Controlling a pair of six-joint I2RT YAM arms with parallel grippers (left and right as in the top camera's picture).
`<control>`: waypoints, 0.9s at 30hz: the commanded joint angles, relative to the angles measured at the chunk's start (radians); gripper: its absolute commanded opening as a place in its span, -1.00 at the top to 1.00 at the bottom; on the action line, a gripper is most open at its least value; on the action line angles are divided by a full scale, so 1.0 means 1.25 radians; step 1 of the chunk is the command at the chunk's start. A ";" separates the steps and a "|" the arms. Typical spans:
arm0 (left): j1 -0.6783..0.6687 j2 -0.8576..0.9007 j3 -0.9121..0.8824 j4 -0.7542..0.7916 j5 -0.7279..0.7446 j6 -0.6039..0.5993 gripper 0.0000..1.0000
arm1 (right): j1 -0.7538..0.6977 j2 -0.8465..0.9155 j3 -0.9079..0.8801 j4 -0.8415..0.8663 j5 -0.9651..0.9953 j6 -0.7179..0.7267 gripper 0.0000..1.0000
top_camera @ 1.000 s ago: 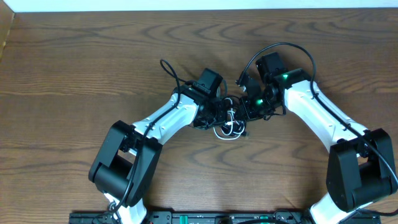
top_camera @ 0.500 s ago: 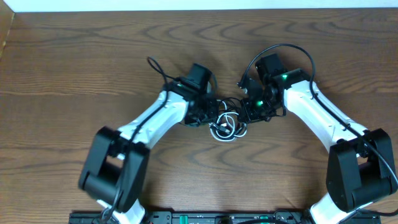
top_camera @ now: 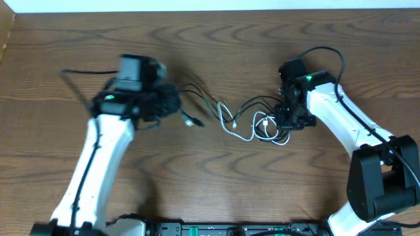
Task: Untangle cables
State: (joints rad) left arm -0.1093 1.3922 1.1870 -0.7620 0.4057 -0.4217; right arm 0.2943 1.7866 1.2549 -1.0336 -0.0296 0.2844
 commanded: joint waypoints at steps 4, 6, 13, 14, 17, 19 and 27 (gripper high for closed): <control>0.048 -0.037 0.007 -0.008 -0.012 0.008 0.85 | 0.000 0.004 -0.001 0.007 -0.042 -0.061 0.80; 0.048 -0.036 0.007 -0.010 -0.012 0.008 0.85 | 0.000 0.004 -0.001 0.006 -0.042 -0.061 0.73; 0.047 -0.035 0.007 -0.019 -0.012 0.008 -0.23 | 0.000 0.004 -0.001 0.001 -0.047 -0.060 0.60; 0.046 -0.035 0.007 -0.024 -0.012 0.008 -0.34 | 0.000 0.004 -0.001 0.001 -0.049 -0.060 0.58; 0.046 -0.032 0.007 -0.038 -0.012 0.008 -0.44 | 0.000 0.004 -0.001 0.004 -0.070 -0.061 0.52; 0.046 -0.027 0.006 -0.050 -0.012 0.008 -0.46 | 0.002 0.004 -0.001 0.013 -0.091 -0.061 0.46; -0.037 0.022 0.006 -0.062 -0.011 0.017 -0.46 | 0.002 0.004 -0.001 0.045 -0.139 -0.060 0.38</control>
State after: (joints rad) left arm -0.1013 1.3811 1.1870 -0.8341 0.3931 -0.4175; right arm 0.2924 1.7866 1.2549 -0.9821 -0.1680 0.2180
